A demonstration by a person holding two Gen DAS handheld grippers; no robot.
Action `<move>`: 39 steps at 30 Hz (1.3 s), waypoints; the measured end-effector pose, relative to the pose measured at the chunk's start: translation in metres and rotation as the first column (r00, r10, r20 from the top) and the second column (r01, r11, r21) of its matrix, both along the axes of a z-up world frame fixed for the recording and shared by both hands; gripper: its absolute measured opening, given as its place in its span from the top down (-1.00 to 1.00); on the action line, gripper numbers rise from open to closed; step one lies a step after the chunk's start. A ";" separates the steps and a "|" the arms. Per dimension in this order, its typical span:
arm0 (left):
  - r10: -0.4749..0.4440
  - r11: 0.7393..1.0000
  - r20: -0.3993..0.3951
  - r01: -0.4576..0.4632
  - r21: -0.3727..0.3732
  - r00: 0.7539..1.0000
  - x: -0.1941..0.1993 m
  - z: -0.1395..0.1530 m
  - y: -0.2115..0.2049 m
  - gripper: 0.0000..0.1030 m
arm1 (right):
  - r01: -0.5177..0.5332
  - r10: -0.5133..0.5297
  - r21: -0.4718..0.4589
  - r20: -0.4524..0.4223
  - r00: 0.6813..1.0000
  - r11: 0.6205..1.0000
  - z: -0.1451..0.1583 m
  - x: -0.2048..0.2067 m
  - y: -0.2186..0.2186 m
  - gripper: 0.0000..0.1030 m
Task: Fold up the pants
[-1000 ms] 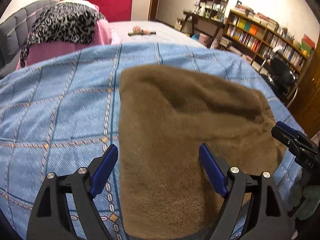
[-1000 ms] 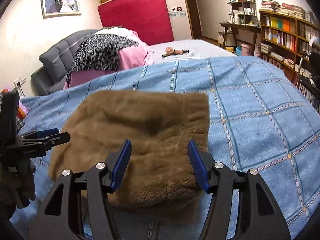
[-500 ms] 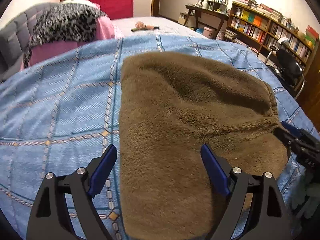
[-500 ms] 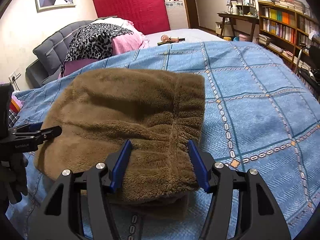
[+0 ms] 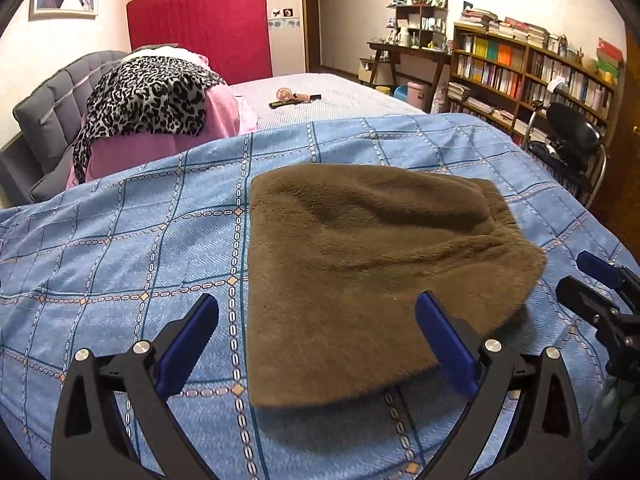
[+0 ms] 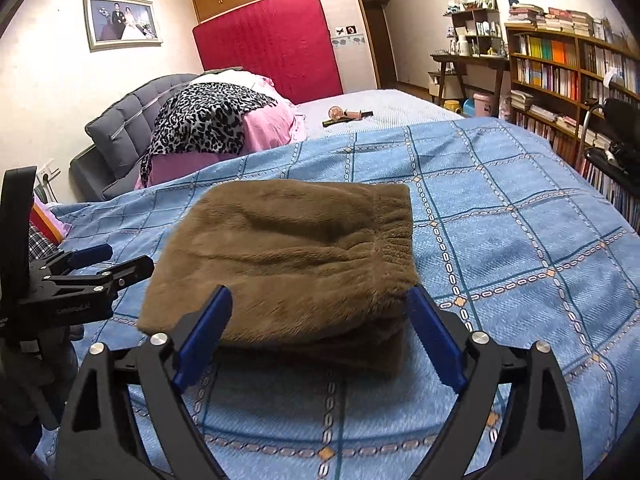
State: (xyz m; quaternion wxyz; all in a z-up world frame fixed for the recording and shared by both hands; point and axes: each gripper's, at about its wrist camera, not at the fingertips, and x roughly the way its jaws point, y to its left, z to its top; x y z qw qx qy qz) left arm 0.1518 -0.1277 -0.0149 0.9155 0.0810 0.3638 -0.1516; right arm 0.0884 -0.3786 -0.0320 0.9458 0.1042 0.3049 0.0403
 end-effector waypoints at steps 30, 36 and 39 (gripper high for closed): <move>0.027 0.998 0.114 -0.034 0.061 0.993 -0.053 0.041 -0.025 -0.90 | 0.050 -0.041 -0.130 0.075 0.996 0.990 0.036 -0.037 0.030 -0.94; 0.021 0.998 0.104 -0.027 0.059 0.994 -0.050 0.039 -0.026 -0.90 | 0.045 -0.034 -0.150 0.074 0.997 0.988 0.034 -0.034 0.034 -0.94; 0.018 0.998 0.103 -0.024 0.061 0.995 -0.049 0.038 -0.026 -0.90 | 0.044 -0.035 -0.148 0.069 0.997 0.988 0.033 -0.032 0.034 -0.94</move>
